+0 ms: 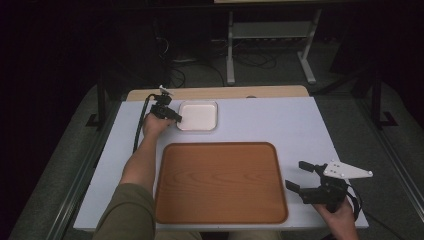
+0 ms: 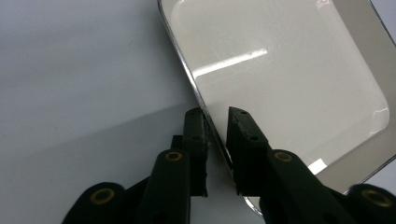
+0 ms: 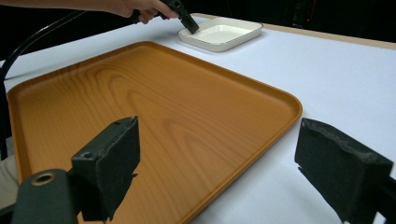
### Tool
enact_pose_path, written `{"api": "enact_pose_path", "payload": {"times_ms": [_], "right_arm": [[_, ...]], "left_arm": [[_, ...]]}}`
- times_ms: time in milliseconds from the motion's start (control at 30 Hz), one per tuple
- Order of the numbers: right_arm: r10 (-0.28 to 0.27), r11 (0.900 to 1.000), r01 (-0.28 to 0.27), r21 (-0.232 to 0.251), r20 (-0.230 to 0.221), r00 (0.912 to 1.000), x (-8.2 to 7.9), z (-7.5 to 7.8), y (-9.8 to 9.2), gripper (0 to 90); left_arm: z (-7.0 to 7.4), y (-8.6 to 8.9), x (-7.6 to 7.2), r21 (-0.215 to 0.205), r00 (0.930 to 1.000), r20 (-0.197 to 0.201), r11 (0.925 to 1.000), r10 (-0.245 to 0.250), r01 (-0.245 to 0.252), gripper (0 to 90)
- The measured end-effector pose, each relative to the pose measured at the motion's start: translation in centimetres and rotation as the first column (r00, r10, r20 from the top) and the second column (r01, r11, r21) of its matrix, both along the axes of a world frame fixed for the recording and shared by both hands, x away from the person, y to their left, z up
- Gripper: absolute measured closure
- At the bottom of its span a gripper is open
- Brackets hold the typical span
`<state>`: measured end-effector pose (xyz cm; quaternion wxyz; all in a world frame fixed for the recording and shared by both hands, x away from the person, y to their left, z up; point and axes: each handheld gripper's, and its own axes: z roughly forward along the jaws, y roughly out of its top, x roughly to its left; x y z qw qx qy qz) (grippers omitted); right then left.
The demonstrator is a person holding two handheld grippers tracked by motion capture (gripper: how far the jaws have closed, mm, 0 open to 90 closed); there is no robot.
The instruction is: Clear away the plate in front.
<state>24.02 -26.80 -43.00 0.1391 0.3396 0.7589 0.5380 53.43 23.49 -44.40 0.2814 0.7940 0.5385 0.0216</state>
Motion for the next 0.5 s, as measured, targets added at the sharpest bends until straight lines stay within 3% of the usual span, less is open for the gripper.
{"api": "enact_pose_path", "payload": {"times_ms": [200,367,500], "right_arm": [[0.003,1.0,-0.003,0.002,-0.001,1.0,0.07,-0.02,0.03,13.4],[0.004,1.0,-0.004,0.005,-0.003,1.0,0.01,0.0,-0.02,13.4],[0.006,1.0,-0.006,0.008,-0.004,1.0,-0.06,-0.02,-0.05,13.4]], "left_arm": [[-0.23,-0.1,0.14,-0.054,0.9987,-0.01,0.9972,0.051,-0.051,84.8],[-0.7,0.19,0.0,-0.129,0.9938,-0.013,0.9854,0.111,-0.112,88.8],[-0.93,0.61,-0.22,-0.161,0.9911,-0.014,0.978,0.132,-0.133,89.1]]}}
